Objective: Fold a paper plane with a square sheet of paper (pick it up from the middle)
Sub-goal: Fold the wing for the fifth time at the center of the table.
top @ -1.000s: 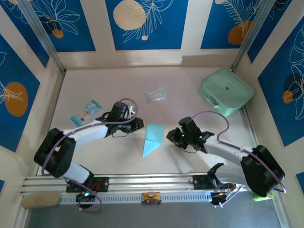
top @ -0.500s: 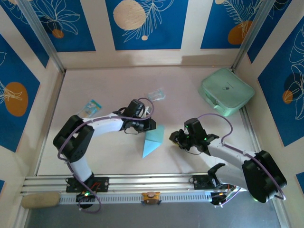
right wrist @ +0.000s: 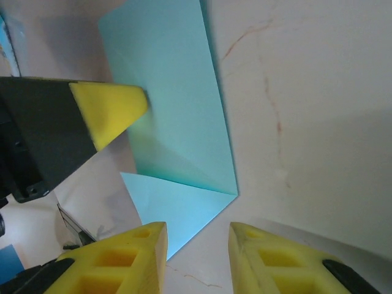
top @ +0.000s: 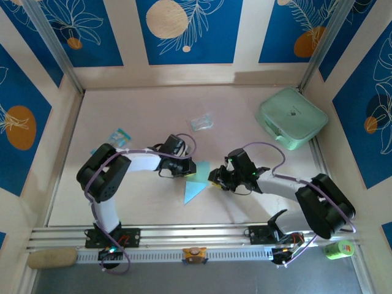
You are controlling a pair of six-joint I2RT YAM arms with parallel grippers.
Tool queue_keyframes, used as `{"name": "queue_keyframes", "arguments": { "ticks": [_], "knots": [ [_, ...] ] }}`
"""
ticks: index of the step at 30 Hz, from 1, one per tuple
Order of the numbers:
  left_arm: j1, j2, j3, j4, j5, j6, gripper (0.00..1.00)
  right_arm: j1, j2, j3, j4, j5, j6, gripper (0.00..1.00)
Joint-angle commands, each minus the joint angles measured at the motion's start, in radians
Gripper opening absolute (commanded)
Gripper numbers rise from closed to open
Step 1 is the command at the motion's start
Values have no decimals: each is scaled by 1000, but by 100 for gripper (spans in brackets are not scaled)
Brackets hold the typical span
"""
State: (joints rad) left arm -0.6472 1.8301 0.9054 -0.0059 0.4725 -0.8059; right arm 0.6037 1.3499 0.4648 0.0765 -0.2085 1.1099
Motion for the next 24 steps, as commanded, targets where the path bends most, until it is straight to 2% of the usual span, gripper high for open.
{"name": "queue_keyframes", "arguments": {
  "ticks": [1,11,24],
  "knots": [
    [24,20,-71,89,49,-58,12,16,40,30,17,-36,-18,33],
    [31,9,-122,138,68,-76,11,19,107,36,49,-45,16,37],
    [34,5,-137,167,75,-90,10,38,173,95,68,-35,68,36]
  ]
}}
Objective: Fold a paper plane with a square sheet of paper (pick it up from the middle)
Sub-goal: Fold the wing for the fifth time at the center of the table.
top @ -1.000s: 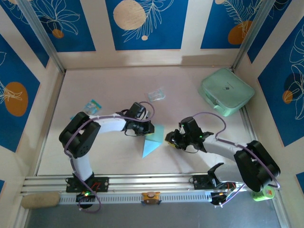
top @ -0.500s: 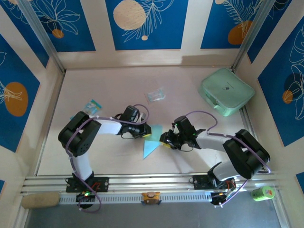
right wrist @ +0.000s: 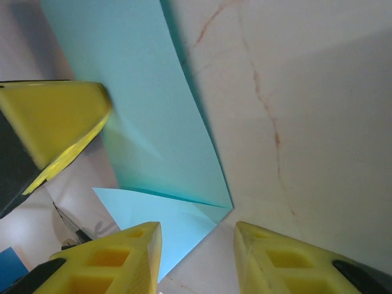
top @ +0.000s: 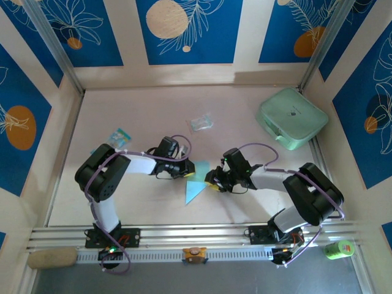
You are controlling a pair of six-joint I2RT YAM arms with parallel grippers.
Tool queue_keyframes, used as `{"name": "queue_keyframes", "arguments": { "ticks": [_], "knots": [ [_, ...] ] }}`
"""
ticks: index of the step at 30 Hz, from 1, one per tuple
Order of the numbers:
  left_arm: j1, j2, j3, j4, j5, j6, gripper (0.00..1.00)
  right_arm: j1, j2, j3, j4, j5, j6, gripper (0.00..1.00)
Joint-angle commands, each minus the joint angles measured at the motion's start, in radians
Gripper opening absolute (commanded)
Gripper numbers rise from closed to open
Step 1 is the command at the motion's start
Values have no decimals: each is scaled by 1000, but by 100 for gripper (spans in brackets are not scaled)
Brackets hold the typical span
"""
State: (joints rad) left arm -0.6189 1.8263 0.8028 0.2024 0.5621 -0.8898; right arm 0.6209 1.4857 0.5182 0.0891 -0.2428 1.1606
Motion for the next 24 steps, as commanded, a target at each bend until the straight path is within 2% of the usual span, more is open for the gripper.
{"name": "queue_keyframes", "arguments": {
  "ticks": [1,14,17,24],
  "knots": [
    [5,8,-34,-41,-14,-6,10,24,39,44,55,2,23,36],
    [15,-9,-48,-37,-19,-6,9,30,0,48,28,68,28,37],
    [16,-6,-48,-34,-19,-6,9,5,3,37,95,16,-15,41],
    [16,-9,-48,-31,-16,-9,9,-40,61,73,156,-89,-104,43]
  ]
}}
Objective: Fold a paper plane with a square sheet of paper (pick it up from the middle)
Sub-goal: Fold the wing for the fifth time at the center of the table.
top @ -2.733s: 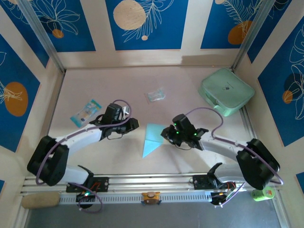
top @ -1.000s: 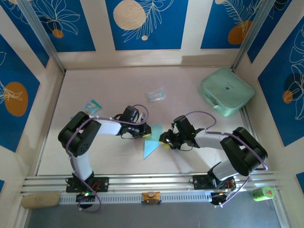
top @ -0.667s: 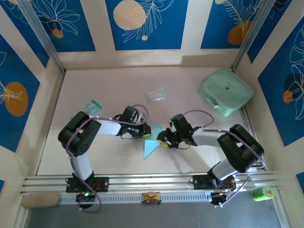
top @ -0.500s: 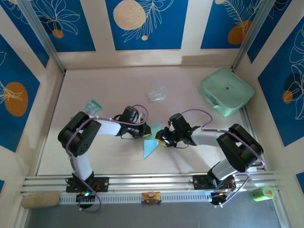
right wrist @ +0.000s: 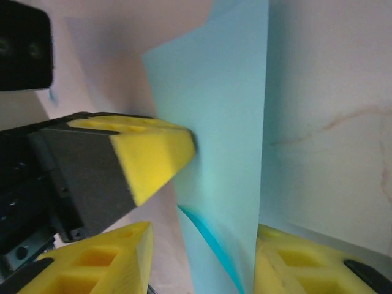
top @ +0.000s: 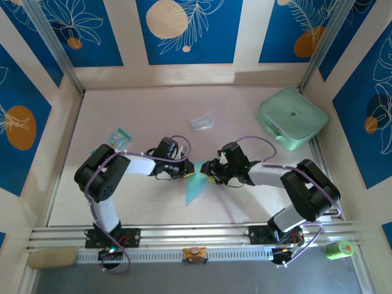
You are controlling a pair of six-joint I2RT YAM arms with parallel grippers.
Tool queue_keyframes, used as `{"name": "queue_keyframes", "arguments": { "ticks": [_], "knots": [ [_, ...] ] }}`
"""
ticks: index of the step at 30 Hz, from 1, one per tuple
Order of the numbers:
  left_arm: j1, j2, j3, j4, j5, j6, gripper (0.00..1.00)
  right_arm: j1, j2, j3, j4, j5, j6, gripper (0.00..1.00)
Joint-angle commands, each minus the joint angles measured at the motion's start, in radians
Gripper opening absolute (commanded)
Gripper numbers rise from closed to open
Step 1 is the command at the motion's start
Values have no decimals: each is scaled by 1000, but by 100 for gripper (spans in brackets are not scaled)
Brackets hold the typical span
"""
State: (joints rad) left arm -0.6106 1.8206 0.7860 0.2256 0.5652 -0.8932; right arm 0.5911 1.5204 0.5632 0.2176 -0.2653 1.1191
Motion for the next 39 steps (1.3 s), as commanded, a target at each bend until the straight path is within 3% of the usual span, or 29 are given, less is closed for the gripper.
{"name": "queue_keyframes", "arguments": {
  "ticks": [1,11,17,20,29,39],
  "knots": [
    [8,-3,-30,-57,-19,-4,9,-14,36,36,25,-72,-68,43],
    [8,-20,-31,-55,-19,-3,9,-57,106,47,32,-131,-115,36],
    [9,-67,-49,21,10,-35,15,-62,107,26,40,-108,-103,10],
    [9,-107,-46,17,8,-33,17,-57,78,-3,51,-53,-57,5],
    [8,-87,-43,-31,3,-31,13,-11,-43,-68,2,113,92,3],
    [3,-11,-34,-28,11,-26,8,20,-61,-87,13,125,129,5]
  ]
}}
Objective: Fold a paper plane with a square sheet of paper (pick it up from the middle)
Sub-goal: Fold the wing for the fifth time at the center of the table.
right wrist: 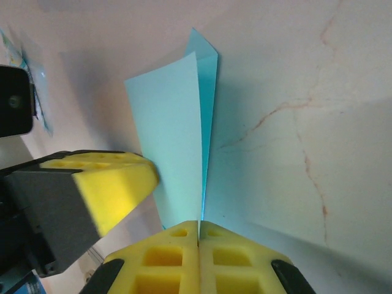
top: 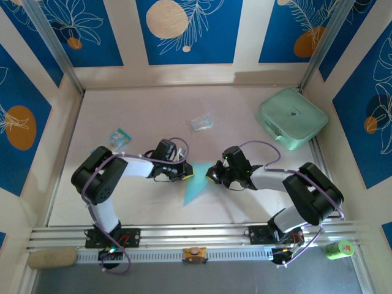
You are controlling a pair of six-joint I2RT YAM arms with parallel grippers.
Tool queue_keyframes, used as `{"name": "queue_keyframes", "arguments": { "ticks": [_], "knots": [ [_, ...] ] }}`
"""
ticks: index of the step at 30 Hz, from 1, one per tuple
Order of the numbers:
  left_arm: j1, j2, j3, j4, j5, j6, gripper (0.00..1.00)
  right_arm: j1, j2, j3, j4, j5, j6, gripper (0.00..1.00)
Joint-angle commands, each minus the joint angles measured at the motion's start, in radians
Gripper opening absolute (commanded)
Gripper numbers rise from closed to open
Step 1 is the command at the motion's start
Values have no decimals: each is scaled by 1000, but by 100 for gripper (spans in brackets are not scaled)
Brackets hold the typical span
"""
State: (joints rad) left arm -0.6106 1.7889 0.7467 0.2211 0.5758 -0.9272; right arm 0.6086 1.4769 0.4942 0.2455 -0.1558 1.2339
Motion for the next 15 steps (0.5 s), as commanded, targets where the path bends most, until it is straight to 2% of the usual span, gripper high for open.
{"name": "queue_keyframes", "arguments": {
  "ticks": [1,11,15],
  "knots": [
    [3,27,0,-25,-9,8,8,1,-18,-17,-14,10,4,7],
    [3,61,-12,27,15,7,5,-83,65,7,76,-216,-150,25],
    [3,59,-10,30,15,8,5,-108,85,34,54,-260,-192,27]
  ]
}}
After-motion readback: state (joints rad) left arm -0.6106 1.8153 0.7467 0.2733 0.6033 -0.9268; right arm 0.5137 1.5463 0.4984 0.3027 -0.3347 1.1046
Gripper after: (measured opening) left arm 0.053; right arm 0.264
